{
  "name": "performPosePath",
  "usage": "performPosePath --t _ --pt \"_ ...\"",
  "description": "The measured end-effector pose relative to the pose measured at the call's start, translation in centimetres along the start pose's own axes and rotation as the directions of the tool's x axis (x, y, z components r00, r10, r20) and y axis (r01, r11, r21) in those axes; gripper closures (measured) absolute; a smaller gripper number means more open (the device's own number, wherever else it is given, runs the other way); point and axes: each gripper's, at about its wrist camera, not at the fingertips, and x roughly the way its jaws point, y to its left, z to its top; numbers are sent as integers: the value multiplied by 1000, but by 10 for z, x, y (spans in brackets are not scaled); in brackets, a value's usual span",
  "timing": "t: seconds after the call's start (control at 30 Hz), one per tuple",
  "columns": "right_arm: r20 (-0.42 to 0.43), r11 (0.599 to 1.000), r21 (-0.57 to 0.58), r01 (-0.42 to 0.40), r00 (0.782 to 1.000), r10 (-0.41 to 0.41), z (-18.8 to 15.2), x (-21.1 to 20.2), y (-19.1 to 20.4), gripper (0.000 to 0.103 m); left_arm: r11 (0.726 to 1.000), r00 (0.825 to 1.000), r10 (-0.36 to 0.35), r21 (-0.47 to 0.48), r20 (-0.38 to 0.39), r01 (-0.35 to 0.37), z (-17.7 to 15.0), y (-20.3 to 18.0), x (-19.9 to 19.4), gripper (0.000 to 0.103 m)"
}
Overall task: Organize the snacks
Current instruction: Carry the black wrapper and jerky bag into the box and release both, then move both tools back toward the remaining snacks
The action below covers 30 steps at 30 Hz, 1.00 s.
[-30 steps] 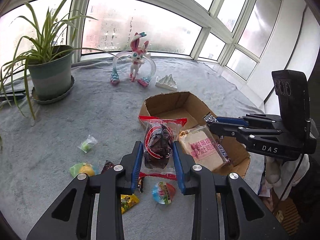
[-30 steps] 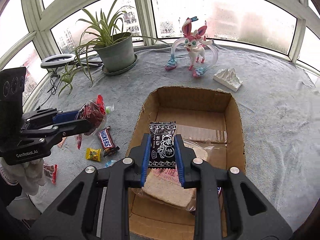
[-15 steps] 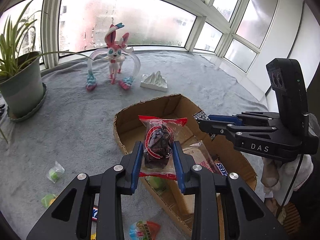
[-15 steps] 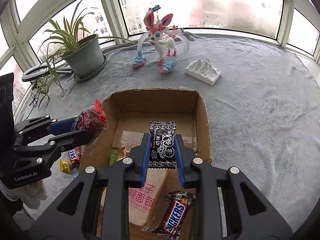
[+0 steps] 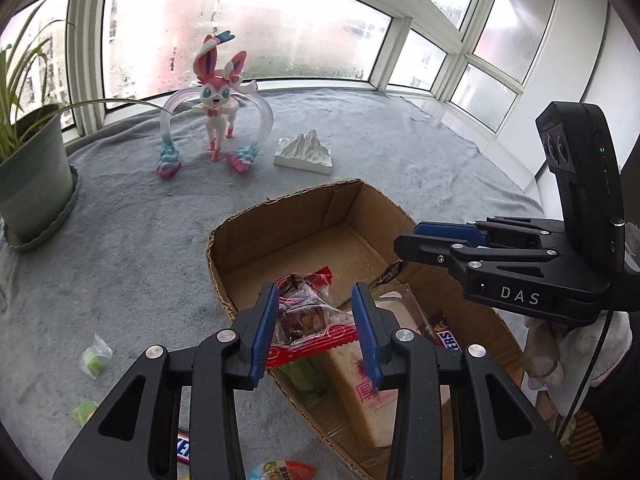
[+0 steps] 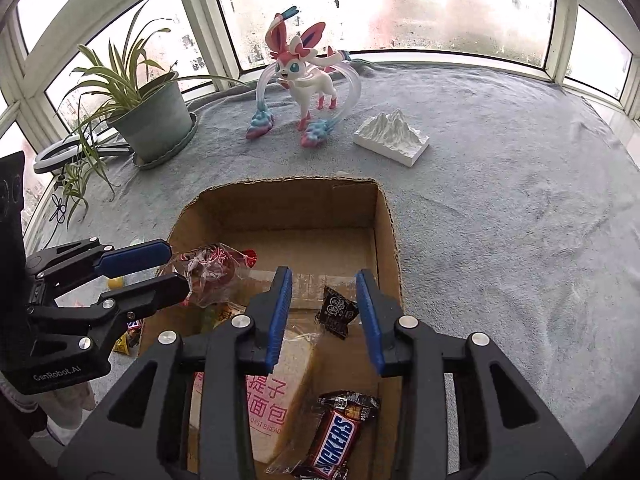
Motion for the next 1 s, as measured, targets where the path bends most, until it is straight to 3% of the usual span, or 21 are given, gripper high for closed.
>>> performPosePath --t 0.43,0.73,1.0 --pt "29 1000 -21 6 1000 -5 -5 -21 16 62 1000 999 1 -19 52 0 -4 4 -34 66" --pt "77 995 -88 -46 996 53 -17 -57 59 61 997 992 38 -70 124 -30 -23 27 -99 66" --pt "72 972 -206 -118 988 135 -37 -75 119 61 981 976 130 -164 177 -101 -65 67 -174 66"
